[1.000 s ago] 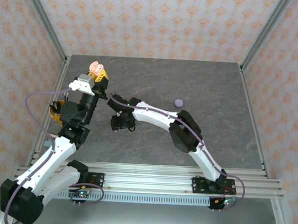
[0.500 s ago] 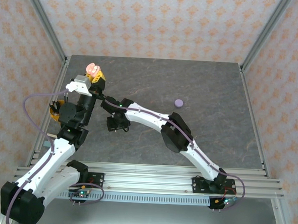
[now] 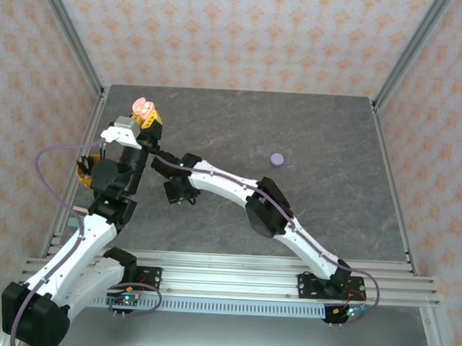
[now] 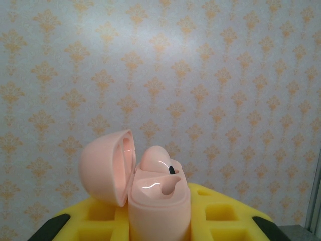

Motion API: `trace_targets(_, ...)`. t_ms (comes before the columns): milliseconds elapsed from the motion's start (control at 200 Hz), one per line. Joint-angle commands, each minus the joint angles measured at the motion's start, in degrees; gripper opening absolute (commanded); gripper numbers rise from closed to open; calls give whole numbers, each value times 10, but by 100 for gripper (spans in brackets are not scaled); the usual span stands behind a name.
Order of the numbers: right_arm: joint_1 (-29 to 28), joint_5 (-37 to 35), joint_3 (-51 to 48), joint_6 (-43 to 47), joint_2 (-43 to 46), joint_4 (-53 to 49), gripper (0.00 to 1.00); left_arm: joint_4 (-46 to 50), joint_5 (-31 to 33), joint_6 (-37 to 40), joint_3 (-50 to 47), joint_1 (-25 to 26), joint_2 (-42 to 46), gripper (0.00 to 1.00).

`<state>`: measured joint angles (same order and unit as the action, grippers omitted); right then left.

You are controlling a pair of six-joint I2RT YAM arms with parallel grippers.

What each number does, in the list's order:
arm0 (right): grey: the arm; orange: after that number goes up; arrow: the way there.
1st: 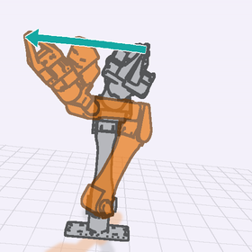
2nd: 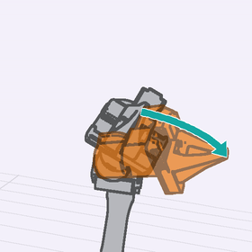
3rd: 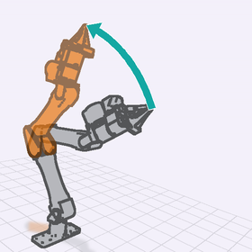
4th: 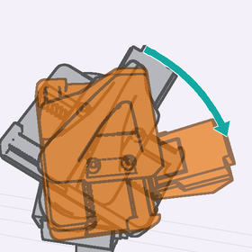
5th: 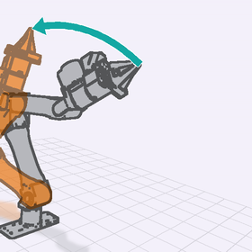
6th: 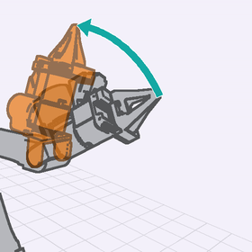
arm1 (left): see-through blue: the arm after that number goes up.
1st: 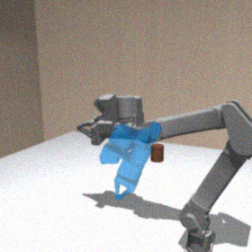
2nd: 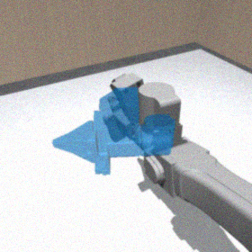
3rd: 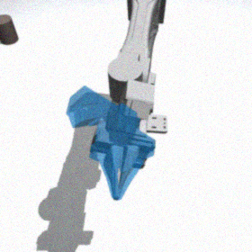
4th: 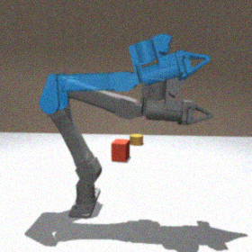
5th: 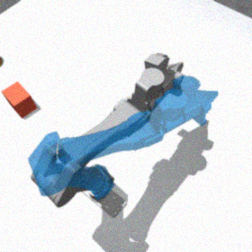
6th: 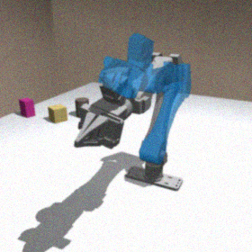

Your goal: Insert the wireless bluetooth earbuds into the charging case

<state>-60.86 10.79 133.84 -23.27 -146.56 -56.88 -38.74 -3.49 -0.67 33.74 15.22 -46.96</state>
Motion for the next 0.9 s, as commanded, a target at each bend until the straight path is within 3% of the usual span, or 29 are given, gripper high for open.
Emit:
trace_targets(0, -13, -28, 22, 7, -35, -26, 43, -9, 15, -11, -6, -7, 11, 0)
trace_targets(365, -18, -50, 37, 2, -49, -44, 33, -7, 15, -14, -9, -8, 16, 0)
trace_targets(616, -18, -50, 18, -4, -29, -47, 31, -2, 12, -13, -4, -8, 14, 0)
trace_targets(896, -18, -55, -32, 4, 11, -32, 18, 2, 9, -13, -1, -8, 12, 0)
